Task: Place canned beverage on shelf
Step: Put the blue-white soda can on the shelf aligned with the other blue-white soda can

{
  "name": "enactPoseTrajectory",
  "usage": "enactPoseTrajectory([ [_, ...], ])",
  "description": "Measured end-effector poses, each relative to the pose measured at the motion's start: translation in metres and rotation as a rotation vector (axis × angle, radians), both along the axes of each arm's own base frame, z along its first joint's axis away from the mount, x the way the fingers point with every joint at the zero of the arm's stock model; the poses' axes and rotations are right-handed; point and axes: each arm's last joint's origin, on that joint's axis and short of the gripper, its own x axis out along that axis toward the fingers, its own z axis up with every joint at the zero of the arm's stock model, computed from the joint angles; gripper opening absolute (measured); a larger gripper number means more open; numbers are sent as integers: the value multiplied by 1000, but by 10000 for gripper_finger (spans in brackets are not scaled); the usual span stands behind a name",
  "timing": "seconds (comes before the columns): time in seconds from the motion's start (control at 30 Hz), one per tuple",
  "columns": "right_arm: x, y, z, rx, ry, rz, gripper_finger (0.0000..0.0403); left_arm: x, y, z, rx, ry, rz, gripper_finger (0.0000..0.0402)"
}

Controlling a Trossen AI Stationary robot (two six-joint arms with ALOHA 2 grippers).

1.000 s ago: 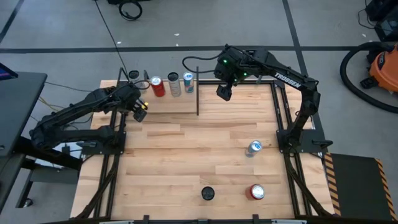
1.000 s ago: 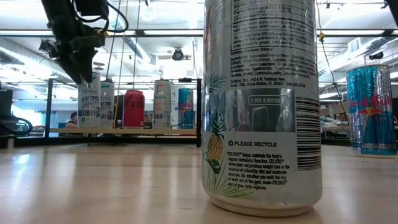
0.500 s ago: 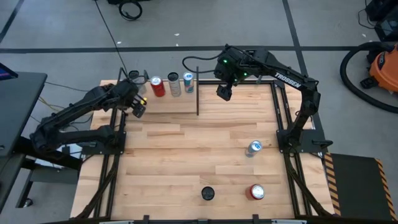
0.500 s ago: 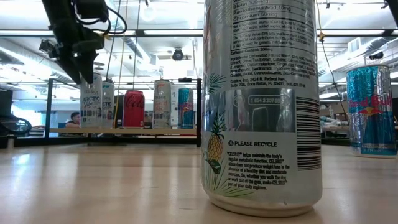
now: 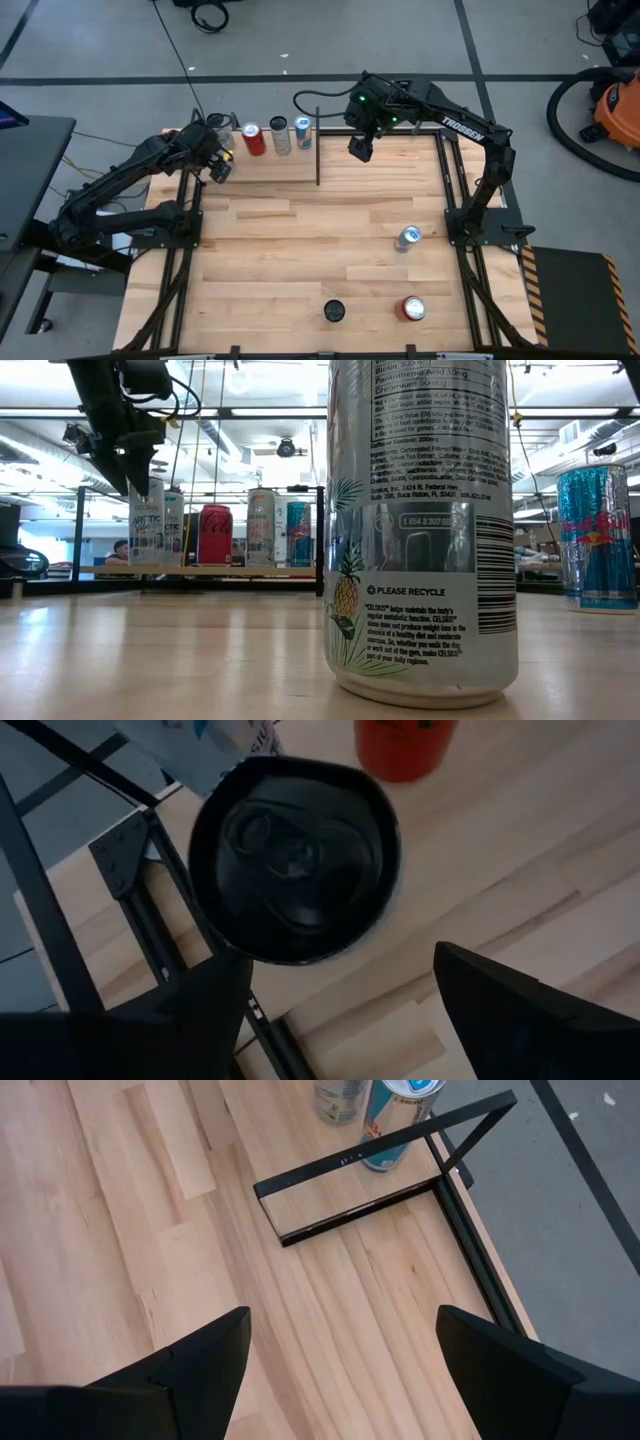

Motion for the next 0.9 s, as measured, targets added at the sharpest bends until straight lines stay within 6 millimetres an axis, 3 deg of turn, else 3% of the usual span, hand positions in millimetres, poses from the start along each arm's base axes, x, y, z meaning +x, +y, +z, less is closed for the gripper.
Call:
enactPoseTrajectory([
  [0.4, 0, 0, 0, 0, 0, 0, 327, 13, -20, -2, -80, -49, -49, 314],
  [0.6, 0, 0, 0, 2, -1, -3, 327, 22, -23, 0, -51, -117, -80, 314],
  [0.9, 0, 0, 0, 2, -1, -3, 327, 22, -22, 1, -4, -100, -45, 314],
])
